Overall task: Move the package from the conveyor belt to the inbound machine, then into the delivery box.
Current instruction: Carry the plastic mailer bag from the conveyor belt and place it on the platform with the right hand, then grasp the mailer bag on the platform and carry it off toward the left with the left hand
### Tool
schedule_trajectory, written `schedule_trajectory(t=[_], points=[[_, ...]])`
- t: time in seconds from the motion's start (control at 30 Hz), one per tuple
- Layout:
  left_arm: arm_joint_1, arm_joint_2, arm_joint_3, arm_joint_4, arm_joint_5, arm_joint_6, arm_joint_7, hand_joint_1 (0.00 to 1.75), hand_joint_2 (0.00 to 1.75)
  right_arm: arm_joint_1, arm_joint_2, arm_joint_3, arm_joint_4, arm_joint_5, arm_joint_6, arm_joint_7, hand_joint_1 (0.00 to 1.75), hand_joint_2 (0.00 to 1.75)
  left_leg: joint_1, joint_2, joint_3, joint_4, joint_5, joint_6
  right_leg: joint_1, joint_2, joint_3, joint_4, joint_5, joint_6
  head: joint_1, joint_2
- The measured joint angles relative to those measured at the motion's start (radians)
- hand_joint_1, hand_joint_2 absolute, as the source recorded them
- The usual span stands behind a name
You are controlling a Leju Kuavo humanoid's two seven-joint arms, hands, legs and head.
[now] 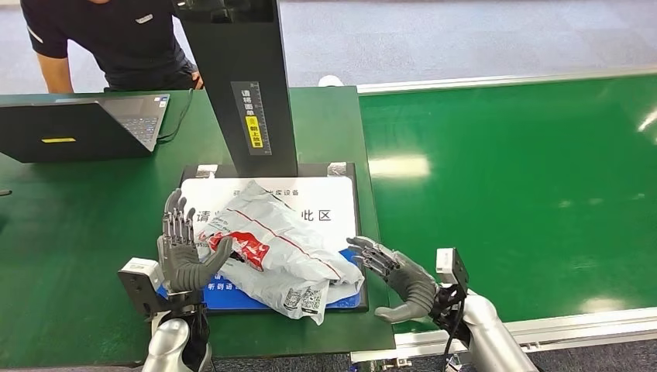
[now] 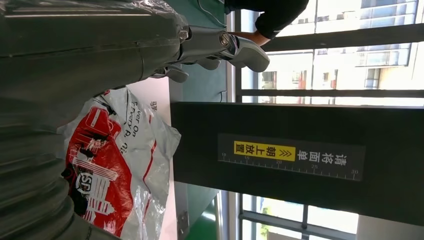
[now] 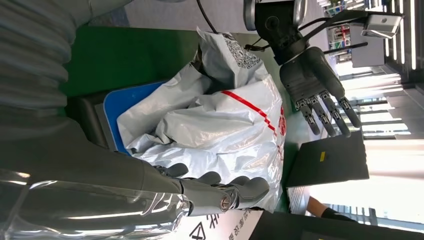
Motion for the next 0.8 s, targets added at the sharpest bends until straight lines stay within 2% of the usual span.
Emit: schedule_trajectory(t=[0.2, 0.57, 0.7, 0.8], points=[[0.001, 0.0, 0.003, 0.0, -0.002, -0.001, 0.001, 0.0, 1.75, 0.033, -0.023, -0.022, -0.07, -0.001, 0.002, 0.011, 0.0, 1.75, 0.0, 0.0, 0.001, 0.0, 0.001, -0.001, 0.0, 0.0, 0.0, 0.0, 0.0, 0.0, 0.0, 0.0], [0.001, 0.001, 0.003, 0.0, -0.014, -0.002, 0.002, 0.0, 1.75, 0.053, -0.031, -0.038, -0.11, -0.001, -0.008, 0.014, 0.0, 1.75, 0.0, 0.0, 0.0, 0.0, 0.001, 0.0, 0.0, 0.0, 0.0, 0.0, 0.0, 0.0, 0.0, 0.0], [0.0, 0.003, 0.002, 0.0, -0.08, 0.003, 0.004, 0.0, 1.75, 0.096, -0.03, -0.089, -0.168, 0.021, -0.067, 0.052, 0.0, 1.75, 0.0, 0.0, 0.0, 0.0, 0.0, 0.0, 0.0, 0.0, 0.0, 0.0, 0.0, 0.0, 0.0, 0.0], [-0.004, 0.011, -0.008, 0.0, -0.195, 0.036, 0.012, 0.0, 1.75, 0.14, -0.027, -0.159, -0.226, 0.025, -0.087, 0.07, 0.0, 1.75, 0.0, 0.0, 0.0, 0.0, 0.0, 0.0, 0.0, 0.0, 0.0, 0.0, 0.0, 0.0, 0.0, 0.0]])
